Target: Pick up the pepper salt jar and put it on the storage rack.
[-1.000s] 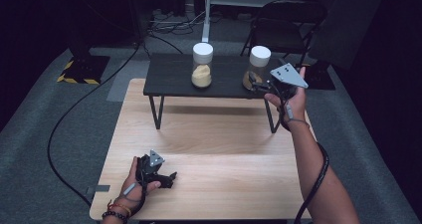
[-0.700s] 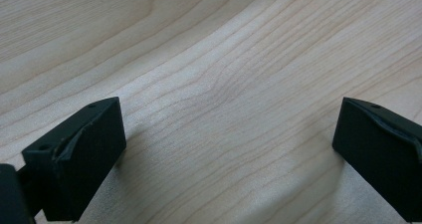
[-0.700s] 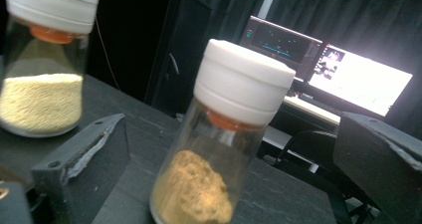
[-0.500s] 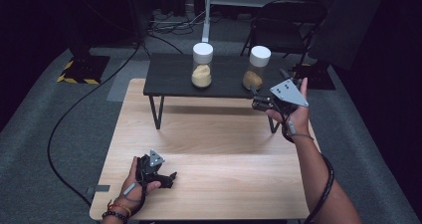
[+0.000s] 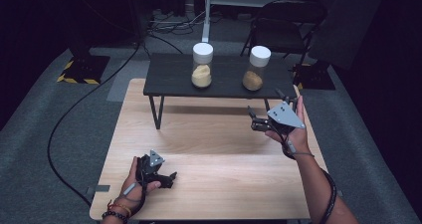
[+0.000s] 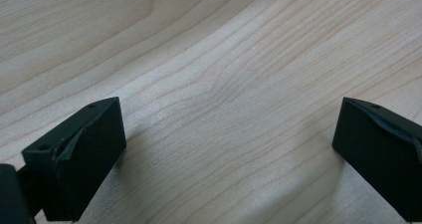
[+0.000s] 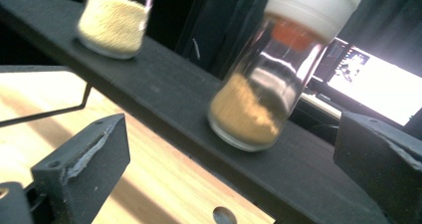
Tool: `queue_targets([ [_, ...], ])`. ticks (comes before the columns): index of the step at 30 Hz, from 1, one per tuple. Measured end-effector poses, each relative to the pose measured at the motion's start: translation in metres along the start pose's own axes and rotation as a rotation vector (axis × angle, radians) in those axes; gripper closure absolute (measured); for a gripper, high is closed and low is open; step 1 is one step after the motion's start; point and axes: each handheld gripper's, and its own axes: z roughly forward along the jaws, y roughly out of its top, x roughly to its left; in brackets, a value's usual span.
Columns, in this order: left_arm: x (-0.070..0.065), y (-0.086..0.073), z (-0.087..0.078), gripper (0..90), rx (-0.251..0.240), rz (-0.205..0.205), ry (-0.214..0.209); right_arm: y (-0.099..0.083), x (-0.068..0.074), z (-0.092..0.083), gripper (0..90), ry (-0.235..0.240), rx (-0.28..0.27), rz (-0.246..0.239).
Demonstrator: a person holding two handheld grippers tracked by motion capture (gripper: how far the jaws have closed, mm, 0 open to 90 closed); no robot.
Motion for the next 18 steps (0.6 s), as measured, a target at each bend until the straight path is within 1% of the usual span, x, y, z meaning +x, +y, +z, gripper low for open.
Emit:
queue_targets([
  [5, 0.0, 0.0, 0.0, 0.5, 0.0, 0.0, 0.0, -0.009, 0.005, -0.006, 1.1, 0.018, 0.015, -0.018],
  [8, 0.0, 0.0, 0.0, 0.5, 0.0, 0.0, 0.0, -0.014, 0.007, -0.008, 1.1, 0.026, 0.023, -0.013],
  [9, 0.0, 0.0, 0.0, 0.5, 0.0, 0.0, 0.0, -0.017, 0.007, -0.01, 1.1, 0.041, 0.032, -0.001],
  [11, 0.0, 0.0, 0.0, 0.5, 0.0, 0.0, 0.0, -0.022, 0.008, -0.013, 1.1, 0.06, 0.048, 0.004],
  [14, 0.0, 0.0, 0.0, 0.5, 0.0, 0.0, 0.0, -0.027, 0.01, -0.017, 1.1, 0.079, 0.065, 0.014],
  [16, 0.0, 0.0, 0.0, 0.5, 0.0, 0.0, 0.0, -0.03, 0.011, -0.019, 1.1, 0.088, 0.073, 0.003],
  [18, 0.0, 0.0, 0.0, 0.5, 0.0, 0.0, 0.0, -0.033, 0.013, -0.021, 1.1, 0.097, 0.083, 0.005],
])
